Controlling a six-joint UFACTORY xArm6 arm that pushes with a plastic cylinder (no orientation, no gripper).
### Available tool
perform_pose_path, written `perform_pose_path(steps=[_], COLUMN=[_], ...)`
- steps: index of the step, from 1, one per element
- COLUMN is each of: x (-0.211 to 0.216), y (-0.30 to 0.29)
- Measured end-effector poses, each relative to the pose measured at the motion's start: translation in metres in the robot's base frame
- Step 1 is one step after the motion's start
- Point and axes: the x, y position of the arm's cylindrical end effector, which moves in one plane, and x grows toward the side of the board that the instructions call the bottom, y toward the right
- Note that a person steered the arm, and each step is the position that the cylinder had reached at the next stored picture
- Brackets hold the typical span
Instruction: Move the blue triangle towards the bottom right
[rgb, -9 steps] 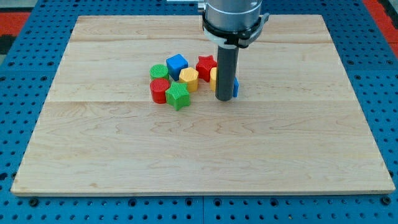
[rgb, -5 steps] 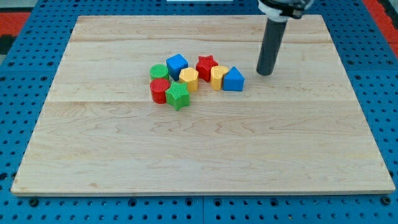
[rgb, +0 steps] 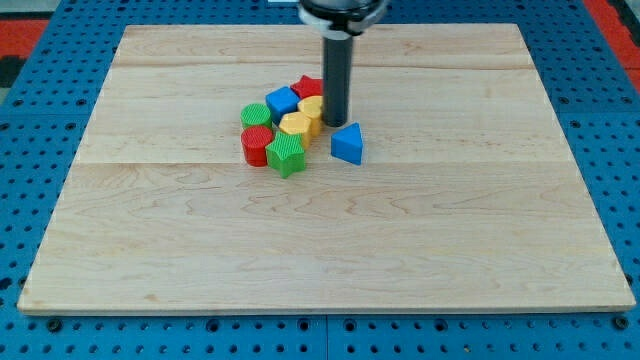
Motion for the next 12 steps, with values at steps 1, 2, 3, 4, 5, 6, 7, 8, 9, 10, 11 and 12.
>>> perform_pose_path(steps=[1,2,3,4,5,6,7,8,9,10,11,12], x=[0.043,0.044,0.027,0.084,0.073,0.074,0.102,0.138,0.157,0.155,0.157,0.100], y=[0.026,0.067,0.089,0.113,0.113,0.096,0.085,0.083,0.054,0.101,0.113,0.099])
